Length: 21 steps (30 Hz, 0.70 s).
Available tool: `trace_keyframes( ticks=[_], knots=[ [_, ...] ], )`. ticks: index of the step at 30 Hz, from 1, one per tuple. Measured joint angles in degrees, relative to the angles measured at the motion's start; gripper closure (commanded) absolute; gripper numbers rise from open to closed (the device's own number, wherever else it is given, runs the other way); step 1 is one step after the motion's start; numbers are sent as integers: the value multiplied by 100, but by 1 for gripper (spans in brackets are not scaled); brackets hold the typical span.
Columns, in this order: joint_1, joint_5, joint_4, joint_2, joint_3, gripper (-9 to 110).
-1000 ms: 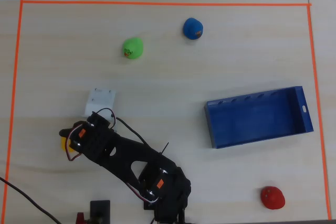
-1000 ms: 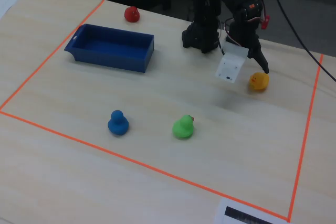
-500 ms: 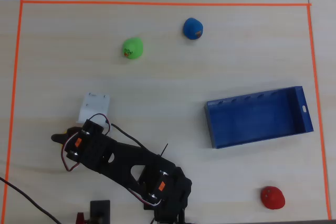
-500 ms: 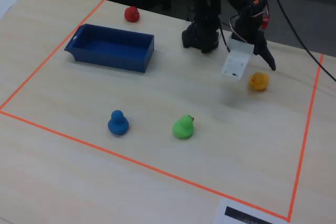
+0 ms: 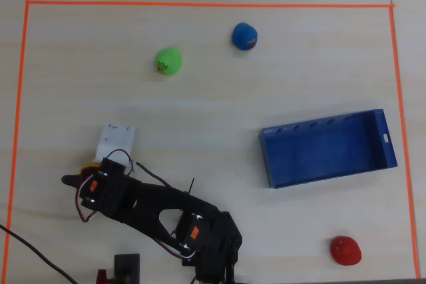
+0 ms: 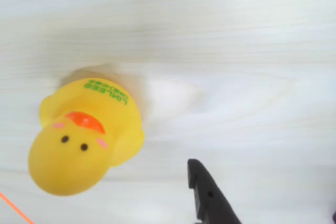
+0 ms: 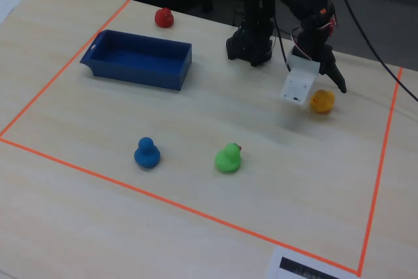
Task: Grasp yellow duck and put it into box.
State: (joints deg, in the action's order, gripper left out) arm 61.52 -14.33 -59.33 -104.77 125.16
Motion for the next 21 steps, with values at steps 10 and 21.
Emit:
trace_keyframes(
  ticks=[10,21],
  knots=[
    [0,0,378,105,158,49],
    [0,70,1002,246,343,62]
  ],
)
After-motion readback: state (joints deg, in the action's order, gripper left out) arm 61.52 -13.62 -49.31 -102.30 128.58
